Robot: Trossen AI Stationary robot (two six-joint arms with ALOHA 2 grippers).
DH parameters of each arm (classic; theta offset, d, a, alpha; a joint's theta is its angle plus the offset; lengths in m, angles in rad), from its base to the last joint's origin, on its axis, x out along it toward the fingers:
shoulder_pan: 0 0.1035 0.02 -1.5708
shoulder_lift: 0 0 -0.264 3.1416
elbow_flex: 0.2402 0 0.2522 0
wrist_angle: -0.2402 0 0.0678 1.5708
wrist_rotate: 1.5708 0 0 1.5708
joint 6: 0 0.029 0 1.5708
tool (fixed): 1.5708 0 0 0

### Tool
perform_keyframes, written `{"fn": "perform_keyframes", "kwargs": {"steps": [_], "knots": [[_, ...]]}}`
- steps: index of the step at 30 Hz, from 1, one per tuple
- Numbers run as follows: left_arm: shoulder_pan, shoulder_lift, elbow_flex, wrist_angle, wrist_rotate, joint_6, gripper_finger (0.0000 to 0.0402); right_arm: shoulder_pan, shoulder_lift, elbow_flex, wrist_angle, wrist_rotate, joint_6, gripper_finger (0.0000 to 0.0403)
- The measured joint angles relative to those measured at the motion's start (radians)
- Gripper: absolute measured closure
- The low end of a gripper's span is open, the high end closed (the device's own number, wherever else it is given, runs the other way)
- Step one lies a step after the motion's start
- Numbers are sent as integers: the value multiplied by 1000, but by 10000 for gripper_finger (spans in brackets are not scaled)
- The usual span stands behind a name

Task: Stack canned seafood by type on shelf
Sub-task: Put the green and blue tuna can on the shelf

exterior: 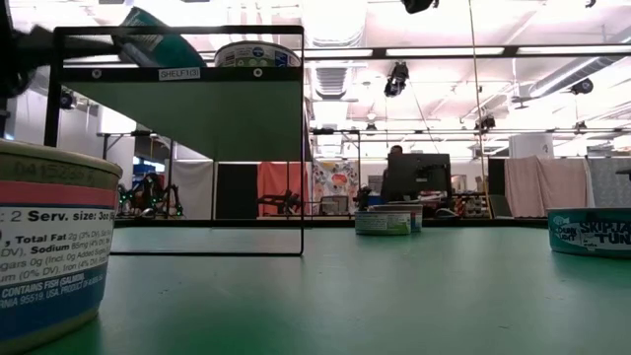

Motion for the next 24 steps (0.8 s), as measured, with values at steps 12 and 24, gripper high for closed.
{"fn": "perform_keyframes", "kwargs": {"steps": [12,24], "knots": [[-1,-1,-15,-23,36,-21,74,0,0,0,-34,0,14,74],[-1,-1,-37,-73,64,19,74,0,0,-5,-34,0,18,74]]}}
